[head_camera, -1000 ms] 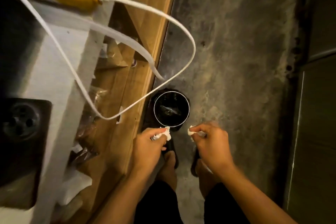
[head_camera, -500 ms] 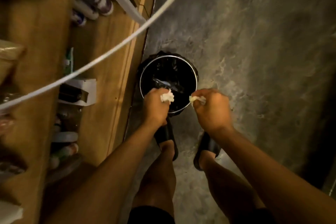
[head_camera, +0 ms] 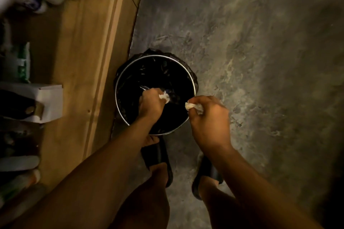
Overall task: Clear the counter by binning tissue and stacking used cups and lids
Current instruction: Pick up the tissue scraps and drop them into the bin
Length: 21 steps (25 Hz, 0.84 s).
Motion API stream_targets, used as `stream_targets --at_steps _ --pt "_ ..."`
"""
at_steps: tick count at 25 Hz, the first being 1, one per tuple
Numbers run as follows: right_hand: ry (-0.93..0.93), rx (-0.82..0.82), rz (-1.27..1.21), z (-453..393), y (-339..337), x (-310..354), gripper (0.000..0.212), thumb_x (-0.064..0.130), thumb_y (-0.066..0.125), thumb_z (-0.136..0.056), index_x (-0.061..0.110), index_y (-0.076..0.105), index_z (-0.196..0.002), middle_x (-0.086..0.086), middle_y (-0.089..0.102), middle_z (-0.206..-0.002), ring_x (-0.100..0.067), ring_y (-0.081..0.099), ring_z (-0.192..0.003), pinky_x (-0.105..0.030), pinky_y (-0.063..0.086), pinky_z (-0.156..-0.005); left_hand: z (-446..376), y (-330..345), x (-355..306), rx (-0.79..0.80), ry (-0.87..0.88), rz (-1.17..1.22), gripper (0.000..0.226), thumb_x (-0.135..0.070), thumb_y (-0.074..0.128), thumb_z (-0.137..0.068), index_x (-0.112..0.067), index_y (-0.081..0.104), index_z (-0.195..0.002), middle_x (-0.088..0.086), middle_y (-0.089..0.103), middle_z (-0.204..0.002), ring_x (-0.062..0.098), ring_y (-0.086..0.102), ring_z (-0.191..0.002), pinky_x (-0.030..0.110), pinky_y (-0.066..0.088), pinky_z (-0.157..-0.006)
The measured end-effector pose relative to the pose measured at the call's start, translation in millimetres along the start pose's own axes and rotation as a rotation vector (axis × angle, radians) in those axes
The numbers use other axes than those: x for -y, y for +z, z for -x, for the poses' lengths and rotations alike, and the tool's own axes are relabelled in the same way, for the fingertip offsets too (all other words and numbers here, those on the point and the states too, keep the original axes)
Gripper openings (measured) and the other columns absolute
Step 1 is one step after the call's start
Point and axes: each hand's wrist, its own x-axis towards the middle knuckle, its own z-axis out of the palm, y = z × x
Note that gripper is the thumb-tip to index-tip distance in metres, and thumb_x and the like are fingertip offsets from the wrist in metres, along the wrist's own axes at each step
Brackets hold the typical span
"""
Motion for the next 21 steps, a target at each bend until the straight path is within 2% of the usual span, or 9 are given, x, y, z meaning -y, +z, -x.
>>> stream_targets --at_steps 3,6,8,11,15,21 --pt "-0.011 0.009 -0.004 -1 -1 1 0.017 0.013 0.067 -0.088 0.015 0.074 -0.103 -0.004 0.067 -0.105 -0.021 0.065 -0.091 -0.028 0.049 -0.082 11 -10 2 0.041 -0.006 0.1 0.047 -0.031 0.081 -0.081 -0.02 0.069 -0.125 0.012 0.071 -0.12 0.031 0.064 -0.114 0.038 0.051 -0.099" --pt "-0.034 0.037 0.023 -2 0 10 0.02 0.011 0.065 -0.086 0.013 0.073 -0.105 -0.008 0.067 -0.107 -0.027 0.065 -0.092 -0.034 0.052 -0.082 36 -28 5 0.002 0.092 0.056 0.055 -0.038 0.083 -0.077 -0.023 0.066 -0.128 0.009 0.071 -0.121 0.03 0.065 -0.113 0.037 0.052 -0.094" --pt "-0.074 0.067 0.037 -1 6 21 0.021 0.01 0.064 -0.087 0.011 0.072 -0.106 -0.011 0.066 -0.108 -0.029 0.065 -0.092 -0.035 0.052 -0.08 57 -42 12 -0.054 0.159 -0.018 0.063 -0.043 0.079 -0.079 -0.023 0.06 -0.136 0.007 0.063 -0.134 0.028 0.059 -0.12 0.035 0.049 -0.094" --pt "-0.12 0.137 0.103 -8 28 33 0.024 0.007 0.059 -0.089 0.008 0.07 -0.11 -0.016 0.064 -0.108 -0.034 0.064 -0.092 -0.034 0.049 -0.077 81 -56 27 -0.111 0.253 -0.068 0.076 -0.039 0.076 -0.084 -0.016 0.045 -0.149 0.006 0.046 -0.152 0.026 0.044 -0.137 0.038 0.041 -0.108" --pt "-0.165 0.226 0.274 -21 69 39 0.028 0.005 0.057 -0.089 0.005 0.066 -0.115 -0.018 0.062 -0.114 -0.038 0.061 -0.103 -0.036 0.048 -0.083 89 -68 50 -0.135 0.313 -0.145 0.082 -0.037 0.076 -0.086 -0.013 0.035 -0.153 0.011 0.034 -0.16 0.029 0.027 -0.149 0.046 0.029 -0.119" --pt "-0.105 0.28 0.426 -28 88 25 0.032 0.006 0.058 -0.091 0.006 0.062 -0.123 -0.019 0.059 -0.122 -0.038 0.059 -0.111 -0.042 0.05 -0.091 95 -71 62 -0.107 0.295 -0.134 0.087 -0.041 0.073 -0.088 -0.016 0.026 -0.157 0.007 0.023 -0.165 0.025 0.014 -0.153 0.042 0.019 -0.123"
